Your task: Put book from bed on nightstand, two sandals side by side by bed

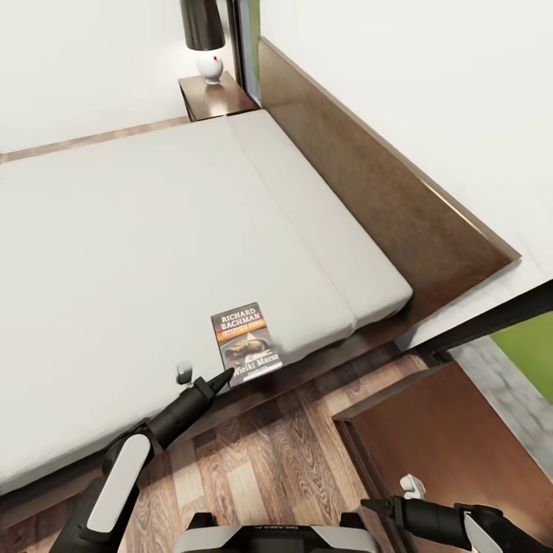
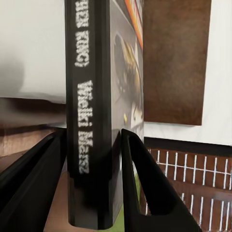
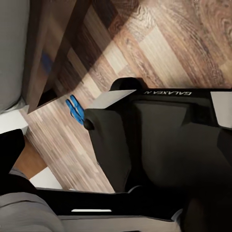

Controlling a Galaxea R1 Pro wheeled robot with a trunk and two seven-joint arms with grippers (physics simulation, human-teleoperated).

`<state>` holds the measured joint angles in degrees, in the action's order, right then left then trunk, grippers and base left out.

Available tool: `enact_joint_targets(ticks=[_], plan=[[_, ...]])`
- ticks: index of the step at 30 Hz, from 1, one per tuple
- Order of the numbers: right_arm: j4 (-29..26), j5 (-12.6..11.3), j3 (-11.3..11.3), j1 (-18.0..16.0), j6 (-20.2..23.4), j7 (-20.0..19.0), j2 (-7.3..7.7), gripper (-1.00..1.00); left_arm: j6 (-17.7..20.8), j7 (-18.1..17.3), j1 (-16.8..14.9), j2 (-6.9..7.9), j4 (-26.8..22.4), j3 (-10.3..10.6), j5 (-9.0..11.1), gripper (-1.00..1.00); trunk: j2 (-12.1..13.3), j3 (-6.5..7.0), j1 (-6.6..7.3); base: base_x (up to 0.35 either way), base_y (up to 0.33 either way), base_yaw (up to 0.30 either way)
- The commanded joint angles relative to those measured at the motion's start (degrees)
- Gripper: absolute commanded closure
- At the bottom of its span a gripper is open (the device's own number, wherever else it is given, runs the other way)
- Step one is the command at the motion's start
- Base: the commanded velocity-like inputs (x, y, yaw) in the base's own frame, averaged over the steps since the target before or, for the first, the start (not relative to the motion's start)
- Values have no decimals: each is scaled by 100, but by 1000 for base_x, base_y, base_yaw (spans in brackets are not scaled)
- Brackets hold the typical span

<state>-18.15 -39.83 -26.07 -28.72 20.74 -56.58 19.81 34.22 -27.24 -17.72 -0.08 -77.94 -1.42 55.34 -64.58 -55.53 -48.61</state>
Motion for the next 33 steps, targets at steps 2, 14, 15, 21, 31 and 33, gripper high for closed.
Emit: enact_joint_targets(ticks=[2, 14, 15, 21, 31, 33], plan=[[-4, -59, -31, -2, 52, -2, 5, -100, 42, -2, 2, 41, 3, -3, 38, 100, -2, 15, 0, 0, 0, 0], [-4, -60, -31, -2, 53, -2, 5, -100, 73, 14, 5, 127, -18, -11, -105, 100, -2, 100, 0, 0, 0, 0], [-2, -60, -31, -2, 53, -2, 5, -100, 79, 15, 5, 141, -25, -15, -195, 100, -2, 106, 0, 0, 0, 0], [0, -60, -30, -2, 53, -10, 5, -100, 107, 194, 5, 241, -36, -53, -865, 100, -2, 136, 0, 0, 0, 0], [9, -60, -30, -2, 53, -19, 5, -100, 894, 324, 5, 701, -26, -54, -1385, 100, -2, 177, 0, 0, 0, 0], [9, -60, -30, -2, 53, -19, 5, -100, 967, 324, 9, 711, -18, -51, -1665, 100, -2, 185, 0, 0, 0, 0]])
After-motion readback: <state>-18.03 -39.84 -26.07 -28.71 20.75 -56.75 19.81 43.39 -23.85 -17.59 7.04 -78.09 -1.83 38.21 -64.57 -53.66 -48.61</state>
